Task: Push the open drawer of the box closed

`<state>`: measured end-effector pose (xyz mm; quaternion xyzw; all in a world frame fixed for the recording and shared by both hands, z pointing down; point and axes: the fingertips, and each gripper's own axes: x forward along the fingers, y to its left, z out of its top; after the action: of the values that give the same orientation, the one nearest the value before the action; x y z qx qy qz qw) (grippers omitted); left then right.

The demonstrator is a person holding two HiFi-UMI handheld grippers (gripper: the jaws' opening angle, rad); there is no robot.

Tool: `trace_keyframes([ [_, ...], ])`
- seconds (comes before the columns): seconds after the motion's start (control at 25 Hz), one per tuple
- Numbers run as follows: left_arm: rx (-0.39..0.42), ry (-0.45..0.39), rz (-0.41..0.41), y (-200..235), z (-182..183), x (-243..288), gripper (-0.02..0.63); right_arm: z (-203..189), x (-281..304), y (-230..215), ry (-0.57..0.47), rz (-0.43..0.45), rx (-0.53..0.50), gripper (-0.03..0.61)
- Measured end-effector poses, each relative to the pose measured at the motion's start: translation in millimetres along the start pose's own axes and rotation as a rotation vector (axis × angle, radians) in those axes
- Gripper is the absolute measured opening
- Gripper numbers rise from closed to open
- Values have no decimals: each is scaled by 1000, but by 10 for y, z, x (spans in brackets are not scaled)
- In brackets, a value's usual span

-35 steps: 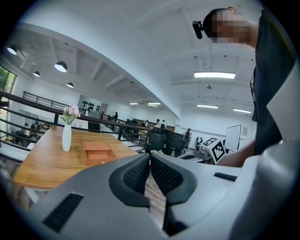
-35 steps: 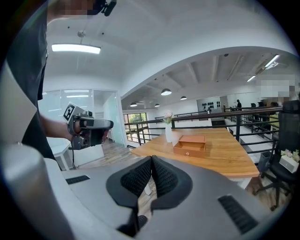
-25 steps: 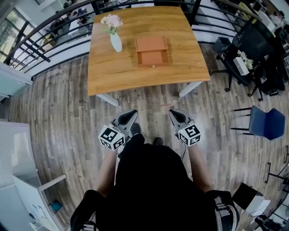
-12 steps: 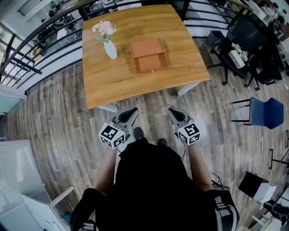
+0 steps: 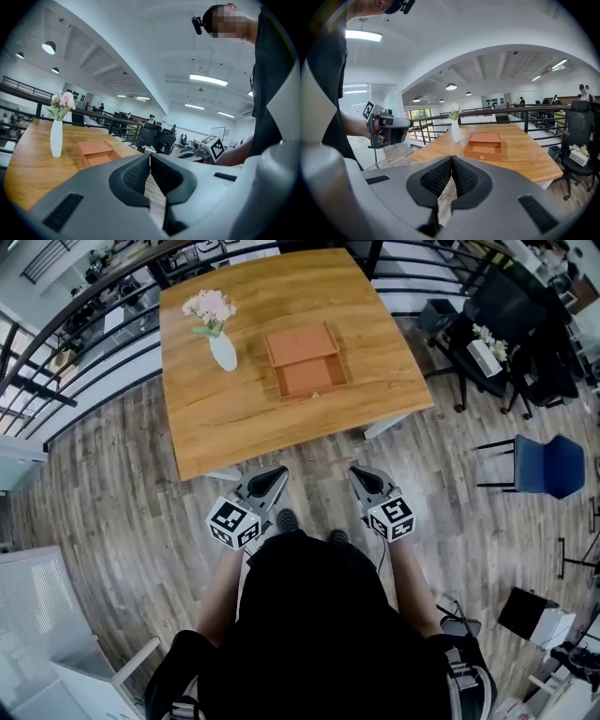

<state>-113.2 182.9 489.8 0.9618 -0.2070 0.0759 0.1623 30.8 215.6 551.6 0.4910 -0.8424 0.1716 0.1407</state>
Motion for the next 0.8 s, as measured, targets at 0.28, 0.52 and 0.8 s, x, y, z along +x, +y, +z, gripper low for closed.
trace_keyframes([
  [0.28, 17, 2, -18, 222, 46, -48, 28, -32, 263, -6, 12, -23, 15, 17],
  [0.52, 25, 4, -19, 450, 88, -185, 28, 3, 522, 21, 8, -38, 27, 17],
  [0.8, 34, 27, -27, 640, 90, -234, 28, 19, 712, -21, -2, -62, 51, 17],
])
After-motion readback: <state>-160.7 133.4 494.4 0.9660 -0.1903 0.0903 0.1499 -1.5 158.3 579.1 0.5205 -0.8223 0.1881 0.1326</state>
